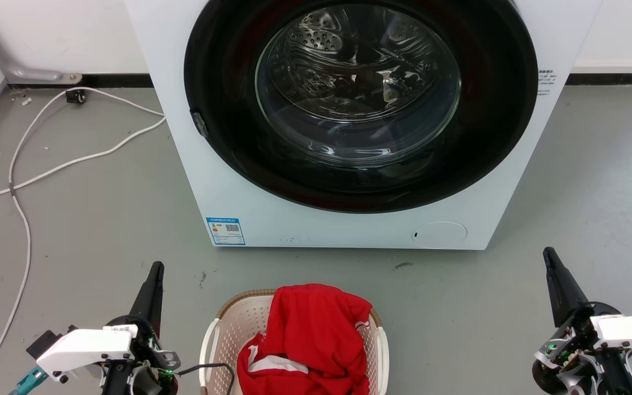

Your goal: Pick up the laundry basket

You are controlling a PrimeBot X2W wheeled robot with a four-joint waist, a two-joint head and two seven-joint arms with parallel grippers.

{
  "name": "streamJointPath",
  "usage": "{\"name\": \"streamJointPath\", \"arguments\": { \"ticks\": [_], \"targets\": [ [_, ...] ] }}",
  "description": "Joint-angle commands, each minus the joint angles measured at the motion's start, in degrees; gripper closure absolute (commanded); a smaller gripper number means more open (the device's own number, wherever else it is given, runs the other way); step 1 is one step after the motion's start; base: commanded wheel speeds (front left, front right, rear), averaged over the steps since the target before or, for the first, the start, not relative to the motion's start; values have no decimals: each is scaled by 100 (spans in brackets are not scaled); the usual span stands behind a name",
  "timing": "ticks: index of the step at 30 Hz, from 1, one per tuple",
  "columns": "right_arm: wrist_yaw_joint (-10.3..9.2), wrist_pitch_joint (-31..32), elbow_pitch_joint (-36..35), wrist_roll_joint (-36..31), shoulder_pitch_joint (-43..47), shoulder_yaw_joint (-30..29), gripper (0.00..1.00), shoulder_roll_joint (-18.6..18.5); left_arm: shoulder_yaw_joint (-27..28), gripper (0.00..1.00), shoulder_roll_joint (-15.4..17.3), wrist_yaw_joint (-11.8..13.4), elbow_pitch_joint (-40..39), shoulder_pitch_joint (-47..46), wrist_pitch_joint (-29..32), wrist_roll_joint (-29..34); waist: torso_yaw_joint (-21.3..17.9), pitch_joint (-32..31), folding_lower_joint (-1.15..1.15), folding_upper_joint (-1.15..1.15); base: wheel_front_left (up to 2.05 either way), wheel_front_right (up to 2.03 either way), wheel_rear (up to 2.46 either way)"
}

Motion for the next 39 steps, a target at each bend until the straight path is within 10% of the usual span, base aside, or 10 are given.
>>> {"name": "streamJointPath", "arguments": {
  "ticks": [1, 20, 21, 22, 23, 24, 39],
  "targets": [
    [-2, 4, 5, 23, -62, 2, 100, -14, 21, 100, -5, -15, 3, -57, 30, 16, 0, 0, 0, 0, 0, 0, 0],
    [-2, 4, 5, 23, -62, 1, 100, -14, 19, 100, -5, -15, 3, -57, 29, 14, 0, 0, 0, 0, 0, 0, 0],
    [0, -5, 14, -3, 10, 0, 0, 2, -5, 0, 0, 1, 15, 7, -7, -1, 0, 0, 0, 0, 0, 0, 0],
    [0, -6, 58, -3, 36, 3, 0, 5, -13, 0, -4, 2, 62, 31, -13, -1, 0, 0, 0, 0, 0, 0, 0],
    [-1, -9, 104, -6, 80, 7, 100, 11, -24, 100, -11, 2, 100, 76, -18, -1, 0, 0, 0, 0, 0, 0, 0],
    [-1, -9, 151, -6, 141, 7, 0, 14, -31, 0, -19, 3, 155, 132, -19, 0, 0, 1, 0, 0, 0, 0, 0],
    [-1, -463, -412, -1824, 312, 72, 0, 9, -55, 0, -15, 82, -377, 187, -468, 1471, -14, 24, 0, 0, 0, 0, 0]
  ]
}}
